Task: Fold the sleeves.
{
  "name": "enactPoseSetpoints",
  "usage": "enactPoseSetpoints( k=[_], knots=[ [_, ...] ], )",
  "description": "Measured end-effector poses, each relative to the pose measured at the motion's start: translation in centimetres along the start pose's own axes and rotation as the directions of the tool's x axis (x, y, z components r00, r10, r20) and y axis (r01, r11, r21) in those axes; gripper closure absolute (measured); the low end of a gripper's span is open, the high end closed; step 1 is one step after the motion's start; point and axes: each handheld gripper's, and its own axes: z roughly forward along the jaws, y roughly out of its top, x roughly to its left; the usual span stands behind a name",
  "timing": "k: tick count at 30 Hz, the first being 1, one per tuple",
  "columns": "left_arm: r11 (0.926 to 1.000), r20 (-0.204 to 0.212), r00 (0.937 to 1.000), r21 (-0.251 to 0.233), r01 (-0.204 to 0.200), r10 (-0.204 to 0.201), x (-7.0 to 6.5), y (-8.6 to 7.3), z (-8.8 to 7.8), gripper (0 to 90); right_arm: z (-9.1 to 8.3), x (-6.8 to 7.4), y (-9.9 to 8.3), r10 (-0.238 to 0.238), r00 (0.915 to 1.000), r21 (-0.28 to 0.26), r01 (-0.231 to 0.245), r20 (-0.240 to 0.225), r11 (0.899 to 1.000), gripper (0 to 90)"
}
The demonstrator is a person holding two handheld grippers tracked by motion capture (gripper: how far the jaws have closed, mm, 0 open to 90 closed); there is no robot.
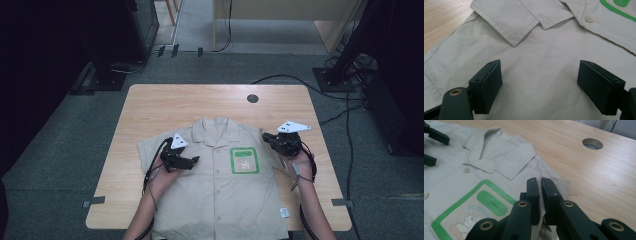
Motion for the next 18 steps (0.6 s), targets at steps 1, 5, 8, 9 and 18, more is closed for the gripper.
enactPoseSetpoints(
  k=[1, 5, 8, 9, 18],
  knots=[
    [1.0000, 0.000, 1.0000, 0.000, 0.000, 0.000, 0.0, 0.0, 0.0, 20.2, 0.1, 0.2, 0.1, -0.002, 1.0000, -0.003, 0.002, 0.000, 1.000, 85.1],
    [1.0000, 0.000, 1.0000, 0.000, 0.001, -0.001, 0.0, 0.0, 0.0, 20.1, 0.3, 0.8, 0.3, -0.013, 0.9999, -0.004, 0.013, -0.010, 1.000, 85.1],
    [1.0000, 0.000, 1.0000, 0.000, 0.000, 0.000, 0.0, 0.0, 0.0, 20.1, 0.4, 1.1, 0.4, -0.013, 0.9998, -0.005, 0.013, -0.018, 1.000, 85.1],
    [1.0000, 0.000, 1.0000, 0.000, 0.001, -0.001, 0.0, 0.0, 0.0, 20.1, 0.5, 1.3, 0.5, -0.011, 0.9997, -0.007, 0.011, -0.024, 1.000, 85.1],
    [1.0000, 0.000, 1.0000, 0.000, 0.001, -0.001, 0.0, 0.0, 0.0, 20.1, 1.5, 2.6, 0.8, -0.017, 0.9979, -0.010, 0.016, -0.063, 1.000, 85.0]
  ],
)
